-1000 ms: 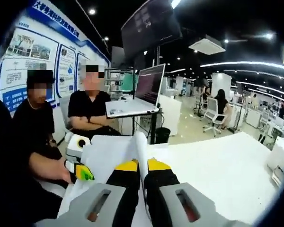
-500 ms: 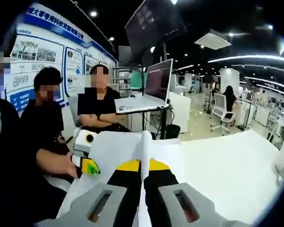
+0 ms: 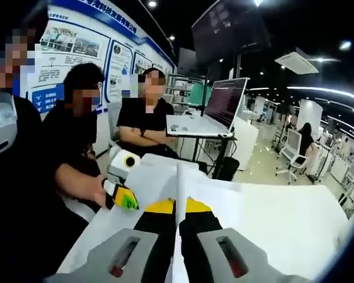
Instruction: Organize the stack of printing papers by aligning and flattening the scattered papers on the table
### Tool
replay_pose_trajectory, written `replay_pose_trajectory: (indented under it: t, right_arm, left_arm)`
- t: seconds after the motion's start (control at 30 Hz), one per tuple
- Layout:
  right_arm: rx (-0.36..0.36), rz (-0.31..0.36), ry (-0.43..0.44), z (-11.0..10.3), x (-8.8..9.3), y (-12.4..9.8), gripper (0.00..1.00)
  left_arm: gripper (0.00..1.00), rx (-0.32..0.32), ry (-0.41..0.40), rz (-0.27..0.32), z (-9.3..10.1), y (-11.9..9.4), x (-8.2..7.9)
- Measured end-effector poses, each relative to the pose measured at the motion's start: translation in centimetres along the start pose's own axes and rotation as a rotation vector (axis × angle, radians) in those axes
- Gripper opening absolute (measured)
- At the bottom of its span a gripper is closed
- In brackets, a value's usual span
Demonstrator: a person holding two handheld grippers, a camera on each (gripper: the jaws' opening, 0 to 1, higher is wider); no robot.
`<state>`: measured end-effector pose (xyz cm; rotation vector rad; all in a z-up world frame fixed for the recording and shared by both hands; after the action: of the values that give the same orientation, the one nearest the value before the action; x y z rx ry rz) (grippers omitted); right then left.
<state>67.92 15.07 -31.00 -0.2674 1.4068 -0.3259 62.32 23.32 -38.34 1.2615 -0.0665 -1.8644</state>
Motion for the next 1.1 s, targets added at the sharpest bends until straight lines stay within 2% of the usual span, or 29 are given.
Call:
replay_pose_trajectory:
  t: [0.13,0.2,0.43,0.57,0.67,0.87,1.1]
  right_arm:
    - [0.006,0.005,0.03,0.1,0.4,0.2,0.01]
    - [0.01,0.004,0.026,0.2,0.5,0.2,0.05]
    - [0.058,0.021,-0.001,0.9,0.5,-0.4,0.17]
    - [0.158,0.11,-0.036,2.1,-0.8,-1.8,0.26]
    - [0.193,0.144,-0.05,2.2,-1.4,-2.9,0.27]
    - [0.235,0.145,-0.06,2.3,-1.2,-4.5,0.32]
    - [0.259,0.148,-0.045,2.5,-0.6,-5.6,0.34]
  left_arm:
    - [0.13,-0.025,0.013,-0.001,-0.4,-0.2,0.0]
    - [0.06,-0.04,0.033,0.0,-0.7,-0.3,-0.1]
    - [0.06,-0.066,0.074,-0.009,-1.0,-0.3,-0.1]
    - [0.06,-0.064,0.086,-0.009,-1.1,-0.4,-0.3]
    - [0.06,-0.062,0.077,-0.005,-1.1,-0.5,-0.4]
    - [0.06,-0.059,0.075,-0.002,-1.2,-0.6,-0.5]
    - [0.06,-0.053,0.064,0.005,-1.0,-0.6,-0.5]
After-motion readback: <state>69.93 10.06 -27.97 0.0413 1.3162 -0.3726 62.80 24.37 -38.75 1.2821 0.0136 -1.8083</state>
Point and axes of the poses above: the point that each gripper's makers call its tool centre point, and the gripper's own axes: y roughly forward along the fingers, z roughly to its right, x roughly out of its underside, the point moved 4 cm from there along -y, roughly backward along the fingers, and after that the axes turned 6 degrees about x, right-handed, at the moved point
